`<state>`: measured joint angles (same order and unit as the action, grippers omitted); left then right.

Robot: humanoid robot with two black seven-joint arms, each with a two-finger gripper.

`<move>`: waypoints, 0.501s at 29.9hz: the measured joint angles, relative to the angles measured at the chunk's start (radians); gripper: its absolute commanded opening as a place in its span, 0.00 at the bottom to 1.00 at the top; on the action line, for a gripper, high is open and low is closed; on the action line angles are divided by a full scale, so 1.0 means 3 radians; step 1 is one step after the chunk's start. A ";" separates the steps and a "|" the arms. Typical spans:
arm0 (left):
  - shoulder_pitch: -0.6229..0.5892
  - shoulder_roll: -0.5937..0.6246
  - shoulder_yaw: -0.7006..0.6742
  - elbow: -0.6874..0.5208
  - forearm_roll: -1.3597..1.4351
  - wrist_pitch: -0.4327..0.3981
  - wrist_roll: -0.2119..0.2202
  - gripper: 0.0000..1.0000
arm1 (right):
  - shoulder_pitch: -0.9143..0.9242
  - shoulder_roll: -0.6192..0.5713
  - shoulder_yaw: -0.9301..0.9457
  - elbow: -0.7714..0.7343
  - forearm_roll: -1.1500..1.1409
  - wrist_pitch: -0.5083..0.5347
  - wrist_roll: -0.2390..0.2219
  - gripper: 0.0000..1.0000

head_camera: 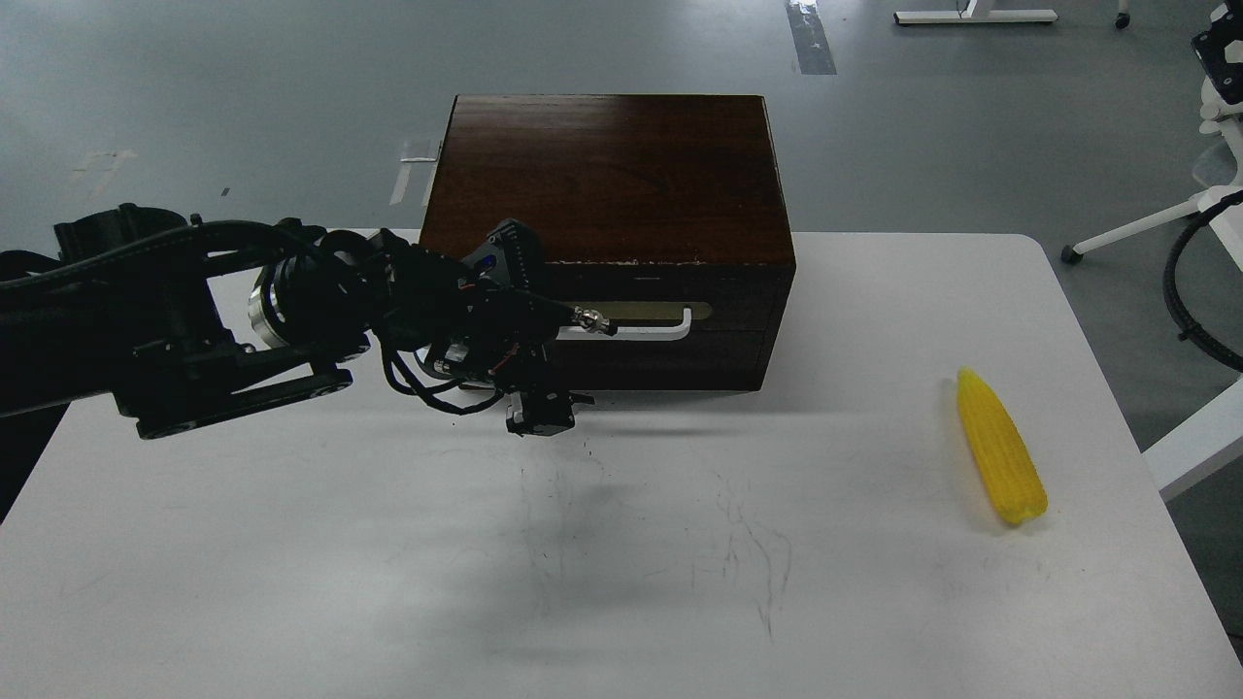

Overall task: Put corn in drawer with both arms
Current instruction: 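Hook the left gripper onto the white drawer handle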

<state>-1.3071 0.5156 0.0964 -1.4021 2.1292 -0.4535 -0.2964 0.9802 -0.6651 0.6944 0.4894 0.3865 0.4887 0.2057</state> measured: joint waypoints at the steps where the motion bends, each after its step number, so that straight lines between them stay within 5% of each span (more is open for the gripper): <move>1: -0.0010 0.0000 0.0001 -0.0006 0.0000 0.0000 -0.0038 0.87 | 0.0000 -0.0005 0.0000 -0.0007 0.0000 0.0000 0.0000 1.00; 15: -0.0031 0.0021 0.0000 -0.0263 0.0001 -0.0105 -0.0154 0.87 | -0.0018 -0.0012 -0.0004 -0.0019 0.0000 0.0000 0.0000 1.00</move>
<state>-1.3164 0.5219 0.0965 -1.4810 2.1294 -0.4850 -0.3425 0.9748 -0.6688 0.6933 0.4836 0.3866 0.4887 0.2057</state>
